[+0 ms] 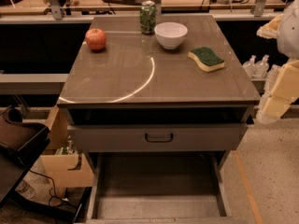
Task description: Place sponge into middle drawer
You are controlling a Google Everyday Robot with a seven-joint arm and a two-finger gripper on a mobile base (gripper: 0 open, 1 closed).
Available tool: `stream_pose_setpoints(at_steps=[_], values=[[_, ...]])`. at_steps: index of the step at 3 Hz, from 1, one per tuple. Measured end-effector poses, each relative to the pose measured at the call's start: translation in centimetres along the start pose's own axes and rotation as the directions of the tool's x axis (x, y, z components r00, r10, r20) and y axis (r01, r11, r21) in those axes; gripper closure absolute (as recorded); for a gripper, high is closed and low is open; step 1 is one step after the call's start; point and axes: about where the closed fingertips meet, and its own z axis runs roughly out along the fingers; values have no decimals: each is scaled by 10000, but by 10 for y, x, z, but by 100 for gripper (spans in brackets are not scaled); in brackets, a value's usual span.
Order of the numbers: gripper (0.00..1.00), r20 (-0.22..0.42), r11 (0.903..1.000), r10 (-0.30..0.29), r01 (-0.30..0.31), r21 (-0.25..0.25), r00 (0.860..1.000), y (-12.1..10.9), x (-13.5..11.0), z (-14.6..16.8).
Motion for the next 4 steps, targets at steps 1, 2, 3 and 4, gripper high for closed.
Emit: stream_pose_setpoints(at_steps=[1, 2, 3, 4], values=[[0, 85, 9999, 102, -103, 66, 9999, -2, -1, 1], [0, 674, 9985, 518, -527, 112, 9964, -21, -3, 22], [0, 2033, 9896, 1346, -1419, 219, 9698, -60, -12, 58], [0, 3820, 9665, 2244, -2550, 306, 8965, -99, -22, 90]])
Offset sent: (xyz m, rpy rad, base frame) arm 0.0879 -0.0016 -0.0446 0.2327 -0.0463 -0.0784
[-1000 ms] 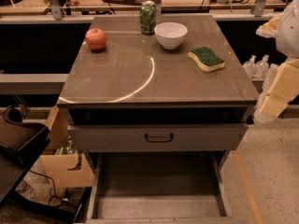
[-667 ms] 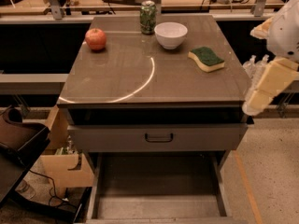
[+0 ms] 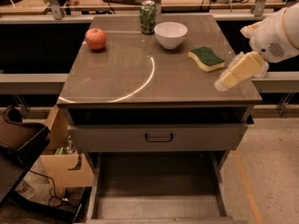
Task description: Place sponge into middle drawer
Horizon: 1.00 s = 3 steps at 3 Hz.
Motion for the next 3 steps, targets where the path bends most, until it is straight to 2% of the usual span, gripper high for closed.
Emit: stream_pose_setpoints(at_steps=[1, 2, 3], values=[[0, 1518, 9927, 907, -1015, 646, 9842, -30, -3, 17], [0, 2588, 9804, 1486, -1764, 875, 9544, -47, -7, 33], [0, 2591, 9804, 1487, -1765, 875, 9543, -47, -7, 34]])
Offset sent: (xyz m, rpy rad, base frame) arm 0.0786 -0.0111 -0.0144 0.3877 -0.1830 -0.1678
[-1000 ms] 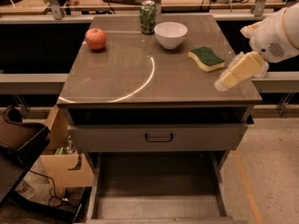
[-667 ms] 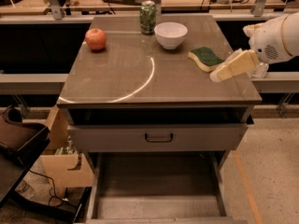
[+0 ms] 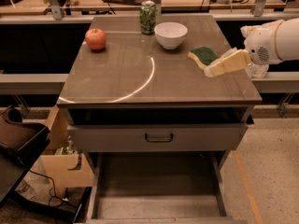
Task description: Place sponge into middle drawer
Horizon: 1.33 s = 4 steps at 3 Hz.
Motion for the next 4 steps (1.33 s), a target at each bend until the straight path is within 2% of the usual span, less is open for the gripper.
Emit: stream_pose_setpoints(at_steps=[2, 3, 4], values=[[0, 832, 9982, 537, -556, 202, 9951, -21, 6, 37], [0, 910, 9973, 546, -588, 441, 9944, -32, 9, 55], [0, 605, 9961, 486, -528, 706, 9970, -43, 17, 75]])
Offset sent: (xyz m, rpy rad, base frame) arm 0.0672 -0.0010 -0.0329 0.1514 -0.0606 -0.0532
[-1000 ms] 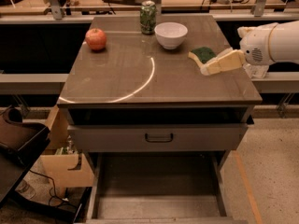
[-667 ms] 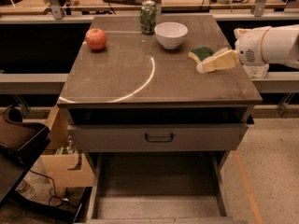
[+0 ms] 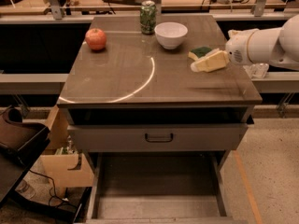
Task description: Place sponge into middle drawer
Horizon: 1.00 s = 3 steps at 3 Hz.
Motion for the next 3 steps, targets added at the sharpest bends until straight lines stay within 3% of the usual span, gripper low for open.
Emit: stream_pose_setpoints(at_steps=[3], values=[[0, -169, 9974, 695, -692, 198, 9974, -17, 37, 33]])
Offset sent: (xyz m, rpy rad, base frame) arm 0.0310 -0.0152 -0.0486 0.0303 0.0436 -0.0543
